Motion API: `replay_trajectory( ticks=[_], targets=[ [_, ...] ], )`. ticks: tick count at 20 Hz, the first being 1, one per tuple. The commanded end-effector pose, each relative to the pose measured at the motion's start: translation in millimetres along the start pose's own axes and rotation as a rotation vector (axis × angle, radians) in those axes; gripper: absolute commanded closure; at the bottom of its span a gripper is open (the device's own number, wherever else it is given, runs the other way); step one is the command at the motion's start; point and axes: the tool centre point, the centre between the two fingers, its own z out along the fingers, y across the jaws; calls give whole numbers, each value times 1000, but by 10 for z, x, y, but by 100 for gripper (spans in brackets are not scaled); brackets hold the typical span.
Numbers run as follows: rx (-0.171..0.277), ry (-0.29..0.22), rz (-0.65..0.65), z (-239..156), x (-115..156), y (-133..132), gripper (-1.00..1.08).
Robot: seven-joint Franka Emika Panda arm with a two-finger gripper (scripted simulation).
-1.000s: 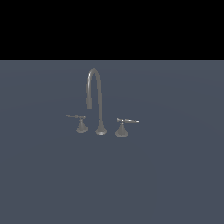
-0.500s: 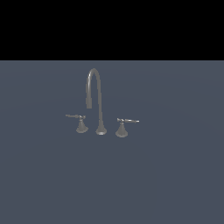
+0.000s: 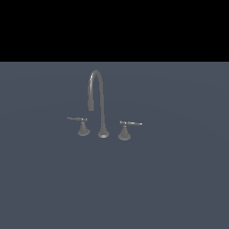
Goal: Turn on the faucet by rotating a designated handle.
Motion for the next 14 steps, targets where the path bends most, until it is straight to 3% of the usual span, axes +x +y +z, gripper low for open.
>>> replay_trajectory(
  ticks=[1,14],
  targets=[
    [-4,-1,20,24,47,9,108],
    [-49,-3,264,360,616,121,108]
  ],
)
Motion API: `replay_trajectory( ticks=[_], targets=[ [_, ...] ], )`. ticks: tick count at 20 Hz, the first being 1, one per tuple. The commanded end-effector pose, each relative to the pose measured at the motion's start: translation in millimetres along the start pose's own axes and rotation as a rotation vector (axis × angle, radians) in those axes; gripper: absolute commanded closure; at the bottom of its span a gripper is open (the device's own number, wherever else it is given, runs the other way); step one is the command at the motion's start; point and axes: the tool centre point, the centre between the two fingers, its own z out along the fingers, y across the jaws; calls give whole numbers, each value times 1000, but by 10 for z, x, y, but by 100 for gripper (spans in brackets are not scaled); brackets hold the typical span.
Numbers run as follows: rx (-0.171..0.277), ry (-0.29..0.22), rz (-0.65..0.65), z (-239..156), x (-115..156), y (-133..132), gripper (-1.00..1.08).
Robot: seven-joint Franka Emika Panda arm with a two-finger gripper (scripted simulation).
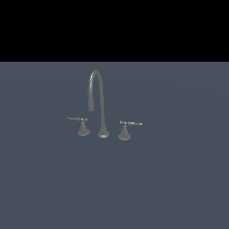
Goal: Turn on the faucet by rotating a designated handle.
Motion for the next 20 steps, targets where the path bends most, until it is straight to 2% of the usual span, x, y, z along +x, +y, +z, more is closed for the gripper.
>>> replay_trajectory(
  ticks=[1,20],
  targets=[
    [-11,0,64,103,150,-6,108],
    [-61,9,533,1133,1171,-31,108]
  ],
)
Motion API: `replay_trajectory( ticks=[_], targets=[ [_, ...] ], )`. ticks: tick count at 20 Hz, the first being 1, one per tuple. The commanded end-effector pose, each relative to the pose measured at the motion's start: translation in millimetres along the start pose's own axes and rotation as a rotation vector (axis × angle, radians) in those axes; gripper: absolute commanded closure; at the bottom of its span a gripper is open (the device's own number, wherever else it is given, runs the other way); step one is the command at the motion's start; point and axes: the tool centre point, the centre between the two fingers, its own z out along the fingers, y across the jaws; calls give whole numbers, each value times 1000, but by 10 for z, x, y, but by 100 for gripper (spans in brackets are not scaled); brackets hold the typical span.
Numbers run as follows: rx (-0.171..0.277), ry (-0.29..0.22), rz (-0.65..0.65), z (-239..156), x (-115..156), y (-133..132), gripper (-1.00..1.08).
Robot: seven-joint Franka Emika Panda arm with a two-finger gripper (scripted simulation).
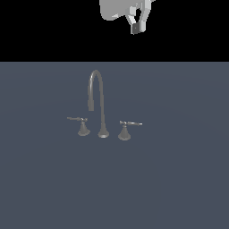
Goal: Turn on the faucet by rotating a designated handle.
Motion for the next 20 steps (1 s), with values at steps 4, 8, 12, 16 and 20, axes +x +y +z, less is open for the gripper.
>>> replay_trajectory(
  ticks=[4,8,12,16,20],
  targets=[
    [-4,-1,132,356,205,-141,108],
    [-4,-4,226,631,333,-233,108],
    [-2,-9,320,916,444,-319,108],
    [2,-17,414,1212,536,-398,108],
    [8,-28,508,1516,608,-471,108]
  ],
)
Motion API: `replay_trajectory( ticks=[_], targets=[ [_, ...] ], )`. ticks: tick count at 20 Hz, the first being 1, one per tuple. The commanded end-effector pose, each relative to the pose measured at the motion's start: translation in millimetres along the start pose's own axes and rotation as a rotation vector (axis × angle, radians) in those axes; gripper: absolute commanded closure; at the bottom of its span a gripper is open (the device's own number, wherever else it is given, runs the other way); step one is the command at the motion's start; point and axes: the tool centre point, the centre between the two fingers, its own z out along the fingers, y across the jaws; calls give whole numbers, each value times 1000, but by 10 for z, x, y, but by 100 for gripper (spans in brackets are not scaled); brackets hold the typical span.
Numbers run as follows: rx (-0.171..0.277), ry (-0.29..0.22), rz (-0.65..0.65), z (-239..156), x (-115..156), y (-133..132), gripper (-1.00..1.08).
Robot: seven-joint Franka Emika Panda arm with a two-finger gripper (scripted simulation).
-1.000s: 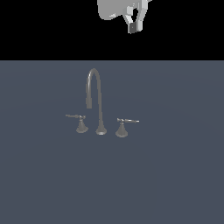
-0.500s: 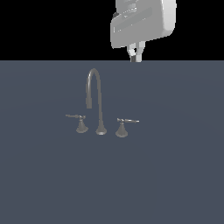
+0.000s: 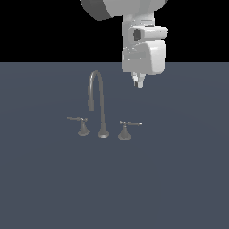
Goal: Turn on the faucet by rotating a designated handle.
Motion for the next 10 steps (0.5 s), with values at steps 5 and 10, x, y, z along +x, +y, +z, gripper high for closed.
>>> replay_trajectory(
  ticks=[5,10],
  targets=[
    [8,-24,155,504,41,-139,108],
    [14,-48,274,891,43,-217,108]
  ],
)
